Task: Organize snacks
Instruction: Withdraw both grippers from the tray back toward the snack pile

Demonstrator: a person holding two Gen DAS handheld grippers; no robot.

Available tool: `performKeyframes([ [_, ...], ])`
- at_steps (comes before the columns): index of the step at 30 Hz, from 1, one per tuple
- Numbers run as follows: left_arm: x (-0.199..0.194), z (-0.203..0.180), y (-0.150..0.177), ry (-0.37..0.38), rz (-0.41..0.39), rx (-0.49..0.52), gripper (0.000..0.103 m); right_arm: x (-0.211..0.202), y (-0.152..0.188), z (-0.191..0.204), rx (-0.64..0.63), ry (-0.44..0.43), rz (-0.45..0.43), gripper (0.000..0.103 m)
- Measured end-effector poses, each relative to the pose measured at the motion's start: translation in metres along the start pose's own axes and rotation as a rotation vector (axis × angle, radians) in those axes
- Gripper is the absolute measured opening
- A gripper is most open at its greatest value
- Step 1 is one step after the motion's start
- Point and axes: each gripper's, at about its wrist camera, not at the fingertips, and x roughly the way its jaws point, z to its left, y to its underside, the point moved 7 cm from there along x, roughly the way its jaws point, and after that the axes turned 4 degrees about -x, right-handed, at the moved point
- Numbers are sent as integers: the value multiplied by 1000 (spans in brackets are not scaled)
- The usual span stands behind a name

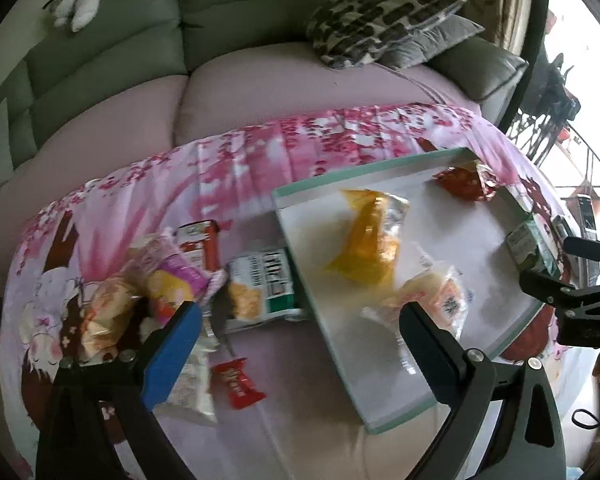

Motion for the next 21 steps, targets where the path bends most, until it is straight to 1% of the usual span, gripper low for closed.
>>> performKeyframes([
  [2,-3,13,2,-3,-5,-30,99,-3,-2,7,-4,-5,-15,103],
  [6,-10,45,7,-6,-15,-104,99,-15,-11,26,-34,-9,-84,103],
  [11,-21,91,20,-94,-13,-177,99,-28,-24,53,-12,-42,-122,103],
  [14,-27,114,24,-128,-21,-226,99,-33,-31,75,-14,-70,-129,103],
  [18,-35,145,30,-181,-25,-284,99,-39,-40,115,-72,-97,-140,103],
  [21,-42,169,35,-214,-24,-333,99,-40,-43,139,-92,-124,-135,103],
])
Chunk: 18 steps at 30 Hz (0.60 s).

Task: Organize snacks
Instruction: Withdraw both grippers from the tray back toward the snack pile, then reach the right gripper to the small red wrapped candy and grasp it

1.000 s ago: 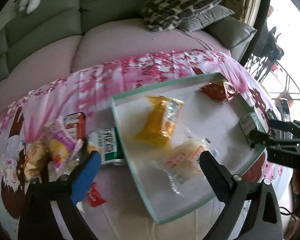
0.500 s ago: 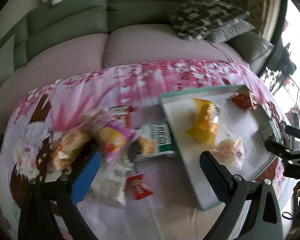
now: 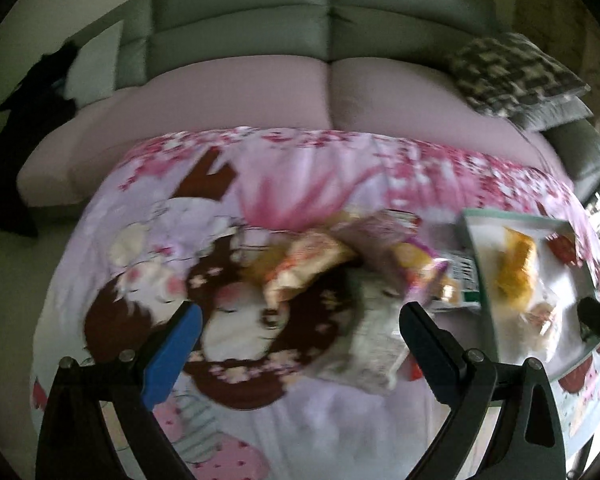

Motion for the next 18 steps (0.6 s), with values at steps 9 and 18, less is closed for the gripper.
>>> performKeyframes([
  [9,3,39,2,13,-5,-117,99,29,1,58,11,-77,52,103],
  [18,27,38,17,44,41,-134,99,69,28,93,-5,-106,150,103],
])
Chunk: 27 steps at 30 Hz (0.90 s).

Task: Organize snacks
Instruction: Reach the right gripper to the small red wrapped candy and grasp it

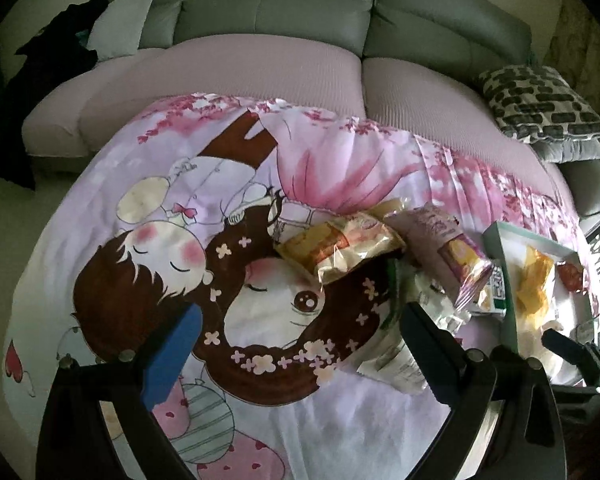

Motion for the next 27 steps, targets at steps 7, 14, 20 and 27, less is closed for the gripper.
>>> performKeyframes([
  [7,12,-6,9,21,64,-22,99,17,6,14,-41,22,20,102],
  [14,20,-19,16,56,98,15,98,15,8,14,-79,55,0,85],
  [20,23,-18,19,50,118,2,98,17,12,24,-93,-24,10,70],
  [27,28,-23,23,66,136,7,98,34,24,21,-83,-32,66,49],
])
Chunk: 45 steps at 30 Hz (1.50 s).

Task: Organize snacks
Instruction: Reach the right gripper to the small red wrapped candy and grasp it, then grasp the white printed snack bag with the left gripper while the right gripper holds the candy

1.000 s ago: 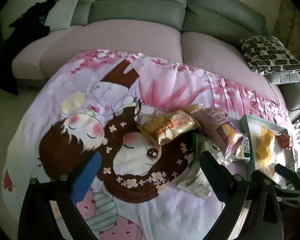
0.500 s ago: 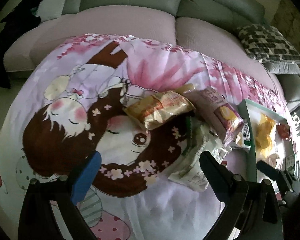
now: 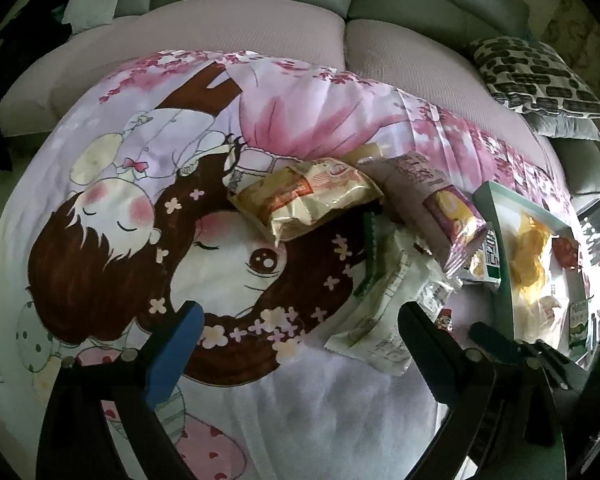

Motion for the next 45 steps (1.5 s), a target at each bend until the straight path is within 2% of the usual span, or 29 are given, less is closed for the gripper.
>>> performKeyframes([
  [7,2,-11,3,34,11,26,98,5,0,6,-11,-19,0,41],
  [12,4,-17,5,44,21,42,98,6,-1,3,1,-20,-1,30],
  [28,24,-54,15,84,84,124,98,-2,13,-20,64,-17,20,28],
  [32,32,-60,17,83,107,134,83,-3,14,-21,69,-26,20,28],
  [37,40,-61,19,52,122,134,82,-5,16,-23,74,-33,21,28],
  [39,42,-62,19,46,124,134,79,-6,17,-24,75,-34,22,28],
  [40,43,-62,18,44,126,133,73,-6,17,-24,75,-35,23,28],
  [45,45,-63,19,39,127,123,71,-6,16,-23,76,-35,24,28],
])
